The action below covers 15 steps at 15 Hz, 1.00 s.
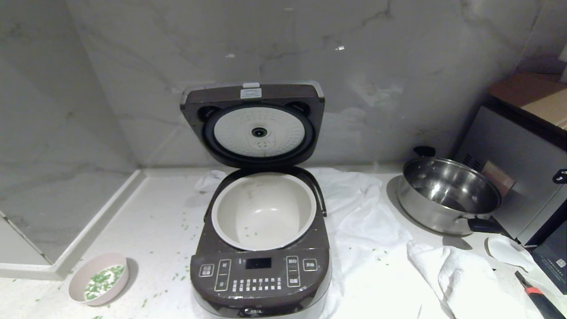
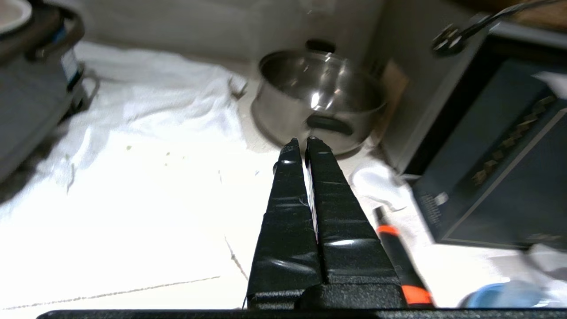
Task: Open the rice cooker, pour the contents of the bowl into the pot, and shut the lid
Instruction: Turn on the tap
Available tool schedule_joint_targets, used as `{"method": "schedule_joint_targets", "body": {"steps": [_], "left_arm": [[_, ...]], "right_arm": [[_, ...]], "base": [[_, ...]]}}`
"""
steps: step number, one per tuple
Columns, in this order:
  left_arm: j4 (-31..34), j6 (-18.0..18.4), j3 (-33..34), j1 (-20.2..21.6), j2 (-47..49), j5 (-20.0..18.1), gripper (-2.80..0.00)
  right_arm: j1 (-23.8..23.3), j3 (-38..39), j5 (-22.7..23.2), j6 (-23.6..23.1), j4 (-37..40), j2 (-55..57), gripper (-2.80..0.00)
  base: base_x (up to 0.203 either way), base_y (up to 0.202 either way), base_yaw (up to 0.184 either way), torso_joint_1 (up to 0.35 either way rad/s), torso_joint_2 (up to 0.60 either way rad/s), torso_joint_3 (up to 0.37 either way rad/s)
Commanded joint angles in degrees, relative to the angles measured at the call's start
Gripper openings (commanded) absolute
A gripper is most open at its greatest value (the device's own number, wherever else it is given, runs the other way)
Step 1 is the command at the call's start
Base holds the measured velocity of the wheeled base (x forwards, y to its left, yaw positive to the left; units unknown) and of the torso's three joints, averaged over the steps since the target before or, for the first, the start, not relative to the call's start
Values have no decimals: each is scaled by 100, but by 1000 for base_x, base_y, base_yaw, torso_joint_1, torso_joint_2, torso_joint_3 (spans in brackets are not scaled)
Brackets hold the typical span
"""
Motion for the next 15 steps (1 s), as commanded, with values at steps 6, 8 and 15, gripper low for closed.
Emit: {"method": "schedule_joint_targets", "body": {"steps": [6, 8, 15], "left_arm": [[-3, -2, 18, 1, -1, 1, -280], [-3, -2, 18, 1, -1, 1, -280], [-3, 6, 18, 1, -1, 1, -280]], "right_arm": [[1, 562, 513, 376, -101, -74, -280], [3, 548, 491, 528, -95, -74, -280], [10, 548, 474, 693, -95, -74, -280]], "base": [[0, 0, 0, 0, 0, 0], [0, 0, 0, 0, 0, 0], [0, 0, 0, 0, 0, 0]]}}
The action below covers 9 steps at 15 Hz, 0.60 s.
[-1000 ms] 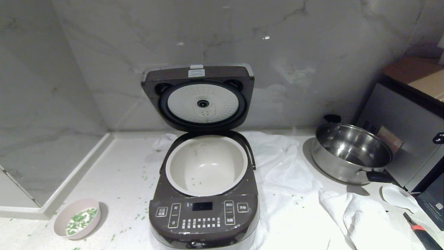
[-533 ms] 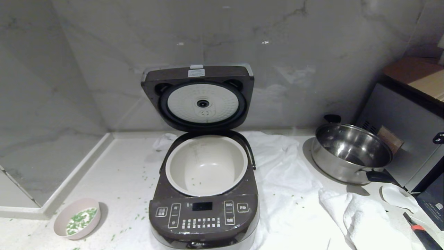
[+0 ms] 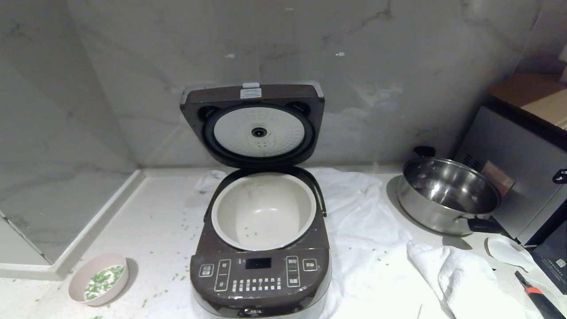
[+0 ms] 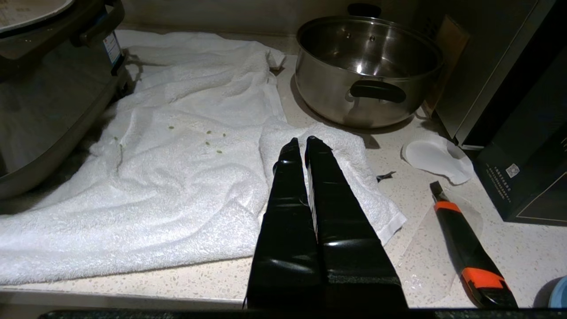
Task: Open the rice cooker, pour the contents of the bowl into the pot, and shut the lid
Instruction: Turn on the tap
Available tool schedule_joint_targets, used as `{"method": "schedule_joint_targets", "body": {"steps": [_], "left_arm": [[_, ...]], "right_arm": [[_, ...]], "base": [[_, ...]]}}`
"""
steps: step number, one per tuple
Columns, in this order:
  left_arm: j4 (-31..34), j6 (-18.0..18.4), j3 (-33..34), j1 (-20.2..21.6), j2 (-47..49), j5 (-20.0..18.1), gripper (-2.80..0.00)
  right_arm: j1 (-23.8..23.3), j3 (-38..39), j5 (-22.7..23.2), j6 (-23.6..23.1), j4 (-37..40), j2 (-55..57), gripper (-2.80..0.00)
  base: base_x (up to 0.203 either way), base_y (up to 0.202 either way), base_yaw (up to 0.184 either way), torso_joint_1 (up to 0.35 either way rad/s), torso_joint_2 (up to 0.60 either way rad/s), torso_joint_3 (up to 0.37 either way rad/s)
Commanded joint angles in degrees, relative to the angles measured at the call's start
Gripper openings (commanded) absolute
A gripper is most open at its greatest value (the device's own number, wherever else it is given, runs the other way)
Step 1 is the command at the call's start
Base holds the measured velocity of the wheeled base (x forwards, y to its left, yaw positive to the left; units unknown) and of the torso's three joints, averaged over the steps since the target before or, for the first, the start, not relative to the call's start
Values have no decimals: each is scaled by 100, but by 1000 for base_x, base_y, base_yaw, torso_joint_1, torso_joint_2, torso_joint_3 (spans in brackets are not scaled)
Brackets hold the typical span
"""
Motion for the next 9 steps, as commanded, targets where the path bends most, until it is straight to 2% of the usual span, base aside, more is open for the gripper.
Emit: {"method": "schedule_joint_targets", "body": {"steps": [1, 4, 9], "left_arm": [[-3, 4, 18, -10, -1, 1, -280], [-3, 4, 18, -14, -1, 1, -280], [-3, -4, 18, -18, -1, 1, -280]], "right_arm": [[0, -2, -2, 37, 1, -2, -280], [0, -2, -201, 311, 1, -2, -280], [-9, -2, -211, 329, -8, -2, -280]], "base": [[0, 0, 0, 0, 0, 0], [0, 0, 0, 0, 0, 0], [0, 0, 0, 0, 0, 0]]}}
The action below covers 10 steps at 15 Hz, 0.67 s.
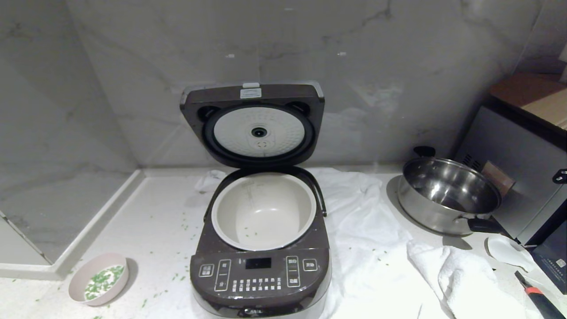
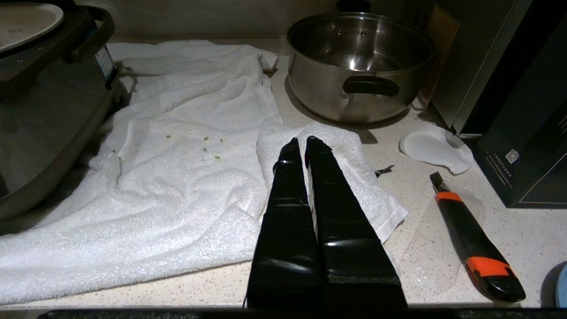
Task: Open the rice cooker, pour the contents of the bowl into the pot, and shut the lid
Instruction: Turn on the tap
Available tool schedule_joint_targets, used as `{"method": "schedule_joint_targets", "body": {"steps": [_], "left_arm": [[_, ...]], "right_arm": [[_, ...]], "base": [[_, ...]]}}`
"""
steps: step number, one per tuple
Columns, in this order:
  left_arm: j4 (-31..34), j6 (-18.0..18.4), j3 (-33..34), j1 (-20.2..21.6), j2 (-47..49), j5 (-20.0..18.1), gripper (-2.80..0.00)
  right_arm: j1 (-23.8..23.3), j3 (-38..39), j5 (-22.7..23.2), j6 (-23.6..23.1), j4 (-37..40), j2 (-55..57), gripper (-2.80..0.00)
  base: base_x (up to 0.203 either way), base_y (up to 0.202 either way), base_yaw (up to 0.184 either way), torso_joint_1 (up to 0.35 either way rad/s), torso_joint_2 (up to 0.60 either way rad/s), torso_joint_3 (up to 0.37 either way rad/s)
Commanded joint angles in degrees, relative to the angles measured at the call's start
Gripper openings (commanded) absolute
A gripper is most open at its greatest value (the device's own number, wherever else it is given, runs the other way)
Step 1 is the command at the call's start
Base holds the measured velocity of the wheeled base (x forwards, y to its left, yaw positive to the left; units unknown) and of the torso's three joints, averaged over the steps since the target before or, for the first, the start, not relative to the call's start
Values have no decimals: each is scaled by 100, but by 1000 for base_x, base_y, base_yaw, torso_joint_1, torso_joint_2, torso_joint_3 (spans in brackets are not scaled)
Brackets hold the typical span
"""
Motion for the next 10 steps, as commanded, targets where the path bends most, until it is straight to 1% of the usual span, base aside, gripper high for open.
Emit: {"method": "schedule_joint_targets", "body": {"steps": [1, 3, 10], "left_arm": [[-3, -7, 18, -7, -1, 1, -280], [-3, -7, 18, -7, -1, 1, -280], [-3, -7, 18, -7, -1, 1, -280]], "right_arm": [[0, 0, 5, 12, 1, -2, -280], [0, 16, -4, 81, -70, -2, -280], [0, 17, -4, 81, -78, -2, -280]], "base": [[0, 0, 0, 0, 0, 0], [0, 0, 0, 0, 0, 0], [0, 0, 0, 0, 0, 0]]}}
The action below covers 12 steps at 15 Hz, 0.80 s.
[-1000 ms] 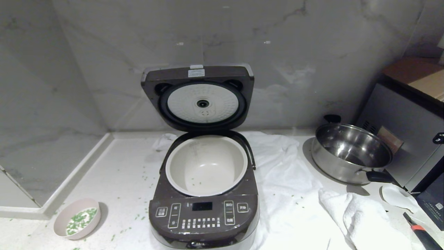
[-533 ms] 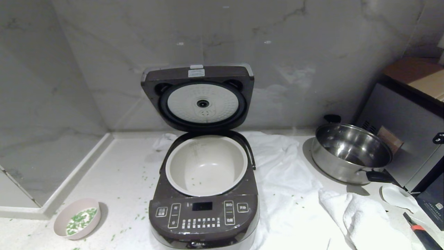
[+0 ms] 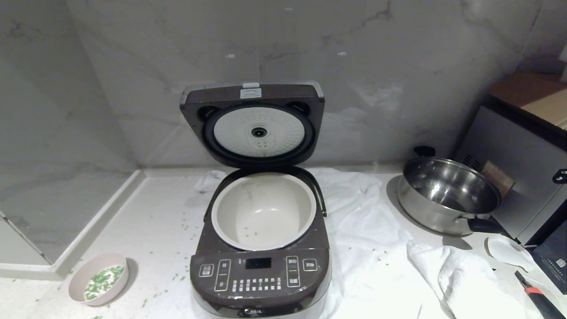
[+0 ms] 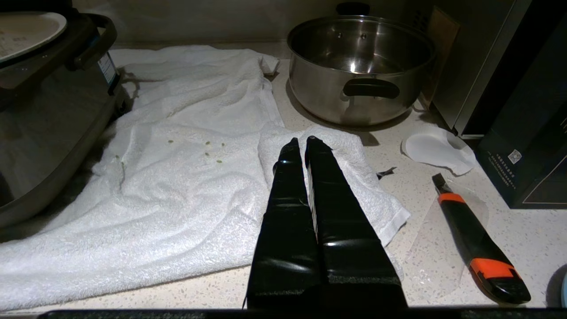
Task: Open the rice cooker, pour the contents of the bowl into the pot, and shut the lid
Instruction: Turn on the tap
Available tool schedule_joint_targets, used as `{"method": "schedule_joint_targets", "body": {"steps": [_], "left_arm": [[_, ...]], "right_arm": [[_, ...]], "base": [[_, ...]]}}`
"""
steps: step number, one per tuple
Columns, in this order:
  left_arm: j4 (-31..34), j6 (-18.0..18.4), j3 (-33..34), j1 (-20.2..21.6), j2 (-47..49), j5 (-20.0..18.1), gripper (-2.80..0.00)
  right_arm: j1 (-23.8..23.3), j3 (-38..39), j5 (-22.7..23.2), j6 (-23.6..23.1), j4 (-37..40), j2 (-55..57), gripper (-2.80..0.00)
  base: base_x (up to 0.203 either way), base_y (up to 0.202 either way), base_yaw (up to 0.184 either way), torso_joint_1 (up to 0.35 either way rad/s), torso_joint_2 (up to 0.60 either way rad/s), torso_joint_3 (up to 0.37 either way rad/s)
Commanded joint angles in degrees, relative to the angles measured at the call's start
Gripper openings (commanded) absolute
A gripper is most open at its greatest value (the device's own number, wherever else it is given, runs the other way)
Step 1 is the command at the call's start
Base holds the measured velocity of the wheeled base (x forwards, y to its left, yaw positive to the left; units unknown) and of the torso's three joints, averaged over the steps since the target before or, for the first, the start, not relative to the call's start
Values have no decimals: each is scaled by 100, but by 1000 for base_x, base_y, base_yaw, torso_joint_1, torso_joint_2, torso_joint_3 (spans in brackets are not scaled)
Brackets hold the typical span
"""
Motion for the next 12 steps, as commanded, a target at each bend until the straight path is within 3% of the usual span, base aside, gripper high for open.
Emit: {"method": "schedule_joint_targets", "body": {"steps": [1, 8, 12], "left_arm": [[-3, -3, 18, 0, -1, 1, -280], [-3, -3, 18, 0, -1, 1, -280], [-3, -3, 18, 0, -1, 1, -280]], "right_arm": [[2, -2, 0, -2, 2, -2, -280], [2, 7, 0, 7, -7, -2, -280], [2, 7, 0, -2, -5, -2, -280]], "base": [[0, 0, 0, 0, 0, 0], [0, 0, 0, 0, 0, 0], [-181, 0, 3, 5, 5, 1]]}}
